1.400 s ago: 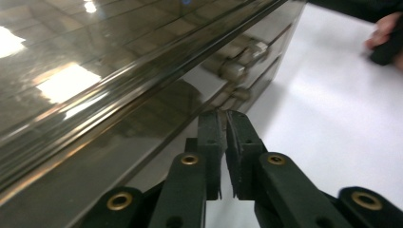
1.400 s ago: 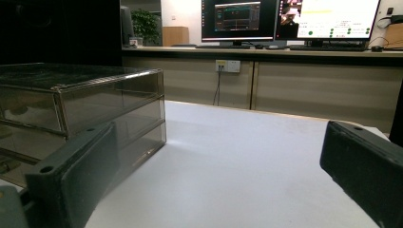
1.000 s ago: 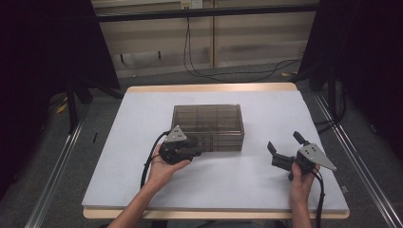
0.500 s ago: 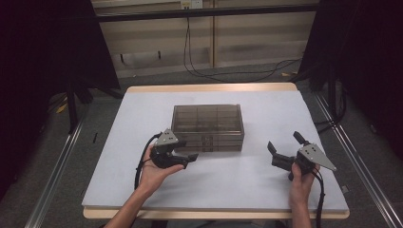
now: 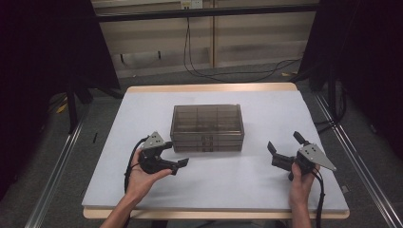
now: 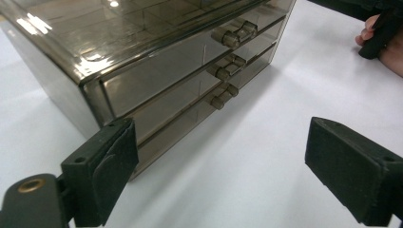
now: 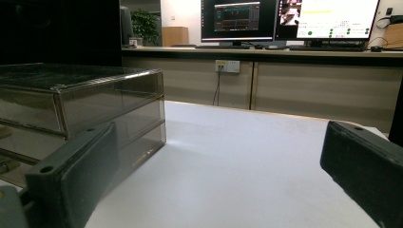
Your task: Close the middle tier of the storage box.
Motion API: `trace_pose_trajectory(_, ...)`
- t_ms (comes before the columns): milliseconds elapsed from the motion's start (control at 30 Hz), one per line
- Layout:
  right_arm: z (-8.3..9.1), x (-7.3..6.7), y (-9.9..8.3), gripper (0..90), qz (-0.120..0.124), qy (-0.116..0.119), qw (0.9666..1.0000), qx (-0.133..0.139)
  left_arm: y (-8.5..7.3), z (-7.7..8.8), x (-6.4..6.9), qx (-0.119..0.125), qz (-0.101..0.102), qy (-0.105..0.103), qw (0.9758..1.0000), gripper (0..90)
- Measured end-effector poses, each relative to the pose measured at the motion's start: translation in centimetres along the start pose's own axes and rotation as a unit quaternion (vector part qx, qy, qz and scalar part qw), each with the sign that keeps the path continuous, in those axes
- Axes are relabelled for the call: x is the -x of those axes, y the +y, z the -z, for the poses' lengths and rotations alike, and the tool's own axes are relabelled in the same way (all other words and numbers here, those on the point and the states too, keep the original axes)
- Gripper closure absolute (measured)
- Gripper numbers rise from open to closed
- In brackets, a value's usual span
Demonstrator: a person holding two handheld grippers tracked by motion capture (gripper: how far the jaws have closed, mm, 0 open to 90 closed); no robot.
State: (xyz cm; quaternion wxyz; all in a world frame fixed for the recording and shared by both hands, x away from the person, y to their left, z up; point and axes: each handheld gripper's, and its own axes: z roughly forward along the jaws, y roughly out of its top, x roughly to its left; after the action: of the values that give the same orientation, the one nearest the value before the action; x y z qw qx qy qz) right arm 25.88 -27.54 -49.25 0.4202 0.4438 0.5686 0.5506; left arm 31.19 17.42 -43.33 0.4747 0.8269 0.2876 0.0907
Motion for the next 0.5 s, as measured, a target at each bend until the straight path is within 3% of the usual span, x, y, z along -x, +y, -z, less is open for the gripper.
trace_pose_trajectory(233, 0.0, 0.0, 0.0, 0.0, -0.001, 0.0, 1.0, 0.001, -1.0, 1.5, -0.3, 0.001, 0.002, -0.004, 1.0, 5.3)
trace_pose_trajectory(500, 0.0, 0.0, 0.0, 0.0, 0.0, 0.001, 1.0, 0.002, -2.3, 3.2, -0.8, 0.005, 0.014, 0.013, 0.9998, 5.2)
